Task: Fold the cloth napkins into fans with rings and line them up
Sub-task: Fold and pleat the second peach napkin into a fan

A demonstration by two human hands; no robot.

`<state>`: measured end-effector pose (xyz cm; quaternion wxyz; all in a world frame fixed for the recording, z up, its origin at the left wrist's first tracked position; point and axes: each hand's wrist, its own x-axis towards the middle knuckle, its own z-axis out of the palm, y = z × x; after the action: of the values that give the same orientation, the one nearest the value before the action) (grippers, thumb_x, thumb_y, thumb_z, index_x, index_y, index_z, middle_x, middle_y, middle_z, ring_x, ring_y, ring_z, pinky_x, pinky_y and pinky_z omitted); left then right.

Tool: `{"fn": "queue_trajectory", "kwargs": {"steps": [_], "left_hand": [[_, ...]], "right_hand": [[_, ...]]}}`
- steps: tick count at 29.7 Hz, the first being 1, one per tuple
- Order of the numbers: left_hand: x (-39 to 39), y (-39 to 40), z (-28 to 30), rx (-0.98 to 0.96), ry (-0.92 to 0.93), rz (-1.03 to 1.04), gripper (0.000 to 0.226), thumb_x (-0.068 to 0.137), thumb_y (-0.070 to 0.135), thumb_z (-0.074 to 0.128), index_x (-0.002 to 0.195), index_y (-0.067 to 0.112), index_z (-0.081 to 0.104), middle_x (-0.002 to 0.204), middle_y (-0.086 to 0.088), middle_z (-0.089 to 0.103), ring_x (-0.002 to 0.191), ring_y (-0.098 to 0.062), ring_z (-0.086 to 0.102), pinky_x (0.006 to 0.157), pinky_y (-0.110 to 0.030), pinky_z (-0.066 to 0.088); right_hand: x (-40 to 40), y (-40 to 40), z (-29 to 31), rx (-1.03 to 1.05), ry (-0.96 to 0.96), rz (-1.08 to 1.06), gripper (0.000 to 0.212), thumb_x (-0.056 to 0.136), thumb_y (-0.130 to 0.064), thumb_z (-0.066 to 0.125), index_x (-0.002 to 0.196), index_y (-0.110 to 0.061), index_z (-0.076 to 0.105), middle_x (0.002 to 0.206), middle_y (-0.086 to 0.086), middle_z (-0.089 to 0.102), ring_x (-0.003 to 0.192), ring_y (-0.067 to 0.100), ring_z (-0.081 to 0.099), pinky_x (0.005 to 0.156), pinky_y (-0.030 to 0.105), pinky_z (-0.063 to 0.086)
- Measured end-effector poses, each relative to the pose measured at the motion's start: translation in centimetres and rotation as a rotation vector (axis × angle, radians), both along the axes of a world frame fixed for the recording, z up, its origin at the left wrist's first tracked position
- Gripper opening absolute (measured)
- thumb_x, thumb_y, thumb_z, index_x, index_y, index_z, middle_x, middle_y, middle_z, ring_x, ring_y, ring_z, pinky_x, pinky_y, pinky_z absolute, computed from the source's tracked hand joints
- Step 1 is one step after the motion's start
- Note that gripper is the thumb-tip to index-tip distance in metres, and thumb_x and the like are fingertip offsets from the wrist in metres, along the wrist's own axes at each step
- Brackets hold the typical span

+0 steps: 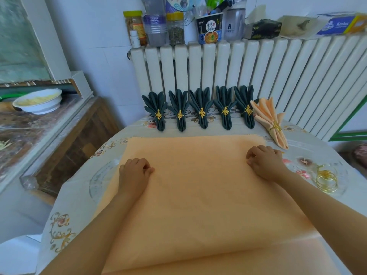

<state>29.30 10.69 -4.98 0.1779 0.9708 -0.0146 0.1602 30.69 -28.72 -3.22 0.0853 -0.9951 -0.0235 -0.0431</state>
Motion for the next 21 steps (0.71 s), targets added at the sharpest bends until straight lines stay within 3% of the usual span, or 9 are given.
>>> {"fn": "queue_trajectory", "kwargs": {"steps": [7, 12, 16, 18, 21], "left_hand": [[0.1, -0.6, 0.5, 0.024, 0.053, 0.077, 0.016, 0.092, 0.034, 0.059, 0.085, 0.019, 0.061, 0.086, 0.007, 0.052, 0.096, -0.020, 0.049, 0.081, -0.031, 0.020], [-1.2, -2.6, 1.0, 0.154, 0.060, 0.059, 0.027, 0.095, 0.028, 0.049, 0.115, 0.017, 0.064, 0.122, -0.004, 0.057, 0.116, -0.024, 0.045, 0.101, -0.037, 0.021], [-5.8, -7.0, 2.6, 0.202, 0.239, -0.146, 0.060, 0.093, 0.041, 0.014, 0.141, 0.021, 0.044, 0.152, -0.006, 0.034, 0.139, -0.020, 0.028, 0.115, -0.034, 0.007], [-8.6, -9.2, 2.9, 0.239, 0.334, -0.248, 0.062, 0.094, 0.043, 0.008, 0.148, 0.022, 0.031, 0.158, -0.005, 0.020, 0.145, -0.017, 0.016, 0.117, -0.033, 0.001], [-12.4, -10.9, 2.4, 0.263, 0.399, -0.351, 0.093, 0.070, 0.053, -0.015, 0.153, 0.022, 0.016, 0.161, -0.004, 0.004, 0.148, -0.017, 0.002, 0.117, -0.033, -0.006]], "right_hand": [[-0.1, 0.9, 0.4, -0.081, 0.038, -0.104, 0.018, 0.097, -0.028, 0.041, 0.110, -0.030, 0.053, 0.113, -0.003, 0.055, 0.112, 0.020, 0.039, 0.098, 0.036, 0.023], [-1.9, 3.1, 0.4, -0.023, -0.112, -0.065, 0.033, 0.089, -0.008, 0.049, 0.117, -0.025, 0.058, 0.129, 0.001, 0.050, 0.127, 0.023, 0.033, 0.110, 0.038, 0.010], [-5.7, 7.0, 1.0, 0.169, -0.079, 0.168, 0.027, 0.093, -0.019, 0.053, 0.119, -0.021, 0.060, 0.132, -0.001, 0.052, 0.126, 0.022, 0.040, 0.103, 0.033, 0.024], [-8.3, 9.1, 1.2, 0.273, -0.018, 0.314, 0.029, 0.094, -0.027, 0.050, 0.120, -0.020, 0.060, 0.131, -0.003, 0.052, 0.123, 0.017, 0.045, 0.102, 0.028, 0.031], [-12.1, 11.0, 0.4, 0.233, -0.051, 0.465, 0.044, 0.088, -0.044, 0.039, 0.115, -0.022, 0.066, 0.122, -0.001, 0.063, 0.111, 0.019, 0.059, 0.093, 0.031, 0.045]]}}
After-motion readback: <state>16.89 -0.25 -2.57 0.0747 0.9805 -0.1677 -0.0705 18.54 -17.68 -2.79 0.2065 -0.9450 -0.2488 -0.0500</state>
